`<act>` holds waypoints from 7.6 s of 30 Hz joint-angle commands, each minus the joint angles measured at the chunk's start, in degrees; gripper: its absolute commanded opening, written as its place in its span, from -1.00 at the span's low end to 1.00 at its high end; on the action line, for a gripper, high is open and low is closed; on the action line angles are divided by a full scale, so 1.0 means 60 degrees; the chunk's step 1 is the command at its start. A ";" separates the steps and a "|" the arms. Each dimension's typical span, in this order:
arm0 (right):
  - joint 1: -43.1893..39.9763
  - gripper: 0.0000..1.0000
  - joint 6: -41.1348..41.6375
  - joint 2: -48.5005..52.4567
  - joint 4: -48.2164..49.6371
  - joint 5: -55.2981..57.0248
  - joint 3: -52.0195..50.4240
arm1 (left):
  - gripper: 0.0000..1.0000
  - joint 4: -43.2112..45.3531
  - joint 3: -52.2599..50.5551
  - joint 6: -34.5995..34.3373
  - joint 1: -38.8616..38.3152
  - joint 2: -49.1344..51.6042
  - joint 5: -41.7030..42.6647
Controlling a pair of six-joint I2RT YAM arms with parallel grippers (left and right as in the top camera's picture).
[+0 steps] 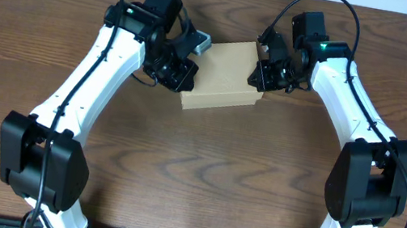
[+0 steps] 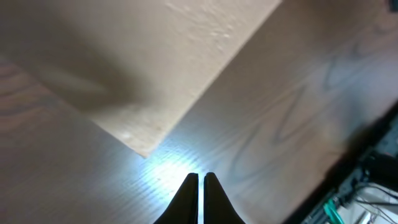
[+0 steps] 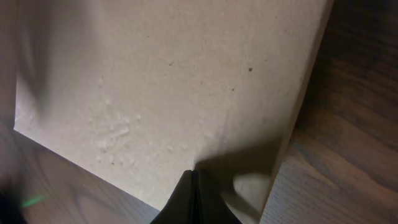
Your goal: Pack container
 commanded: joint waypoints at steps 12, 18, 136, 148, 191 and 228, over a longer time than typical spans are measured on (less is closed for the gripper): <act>0.0007 -0.97 0.0025 0.0058 -0.0036 0.0117 -0.0146 | -0.88 0.0645 -0.0849 -0.0401 0.0033 0.1428 -0.0557; -0.0222 -0.97 0.0466 -0.0528 -0.0018 0.0131 0.0211 | -0.89 0.0466 -0.0841 -0.0397 0.0055 0.1198 -0.0576; 0.1606 0.99 0.4375 -0.9176 0.1439 0.4266 -0.6830 | 0.91 0.1191 -0.6062 -0.0532 0.2178 -0.8623 -0.0288; 0.1606 0.99 0.4375 -0.9176 0.1443 0.4266 -0.6830 | 0.91 0.1865 -0.8011 -0.0710 0.3133 -1.3489 -0.2728; 0.1606 0.98 0.4375 -0.9176 0.1443 0.4266 -0.6830 | 0.91 0.8058 -1.5103 -0.3967 0.3909 -1.7635 -0.3016; 0.2878 0.99 0.1832 -1.5821 0.3377 0.5129 -1.1825 | 0.91 0.8054 -1.5103 -0.3967 0.3909 -1.7635 -0.3020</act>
